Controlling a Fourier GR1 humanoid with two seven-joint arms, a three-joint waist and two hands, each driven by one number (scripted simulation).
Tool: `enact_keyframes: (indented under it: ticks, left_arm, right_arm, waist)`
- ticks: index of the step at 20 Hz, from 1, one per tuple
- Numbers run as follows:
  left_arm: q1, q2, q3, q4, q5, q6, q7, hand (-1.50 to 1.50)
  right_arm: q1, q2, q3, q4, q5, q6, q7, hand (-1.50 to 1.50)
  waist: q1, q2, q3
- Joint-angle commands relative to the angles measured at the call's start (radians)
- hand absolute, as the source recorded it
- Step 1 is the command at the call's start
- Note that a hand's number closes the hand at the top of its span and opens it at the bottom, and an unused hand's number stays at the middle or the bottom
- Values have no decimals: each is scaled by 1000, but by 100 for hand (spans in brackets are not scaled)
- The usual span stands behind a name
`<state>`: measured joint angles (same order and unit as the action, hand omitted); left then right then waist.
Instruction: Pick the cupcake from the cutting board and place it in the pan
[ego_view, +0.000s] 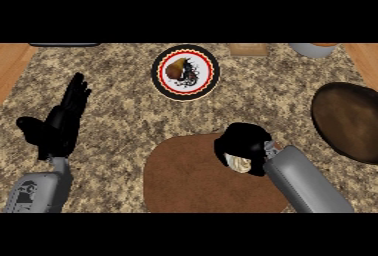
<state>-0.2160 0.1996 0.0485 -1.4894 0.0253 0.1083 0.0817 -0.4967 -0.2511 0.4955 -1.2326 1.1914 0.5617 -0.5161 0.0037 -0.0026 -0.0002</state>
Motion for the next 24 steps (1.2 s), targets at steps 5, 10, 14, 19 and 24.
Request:
enact_keyframes:
  ticks: [5,10,14,19,24]
  left_arm:
    - [26,7,24,7,0,-14,-26,0]
    - [23,30,61,14,10,-5,-12,0]
    - [7,19,41,0,6,-6,6,0]
    - [8,6,21,19,0,-15,3,0]
    - [15,-34,-3,35,-40,23,-37,0]
  right_arm:
    - [20,113,-172,72,2,30,259,150]
    - [115,246,-422,89,-21,-102,683,150]
    - [87,249,-452,-44,-12,-323,938,150]
    - [52,250,-345,-248,23,-500,1187,150]
    - [99,251,-244,-411,118,-568,1371,150]
  waist:
    - [-15,-2,-1]
    - [-81,-8,-1]
    - [-43,-14,1]
    - [-19,-11,0]
    - [-19,-3,0]
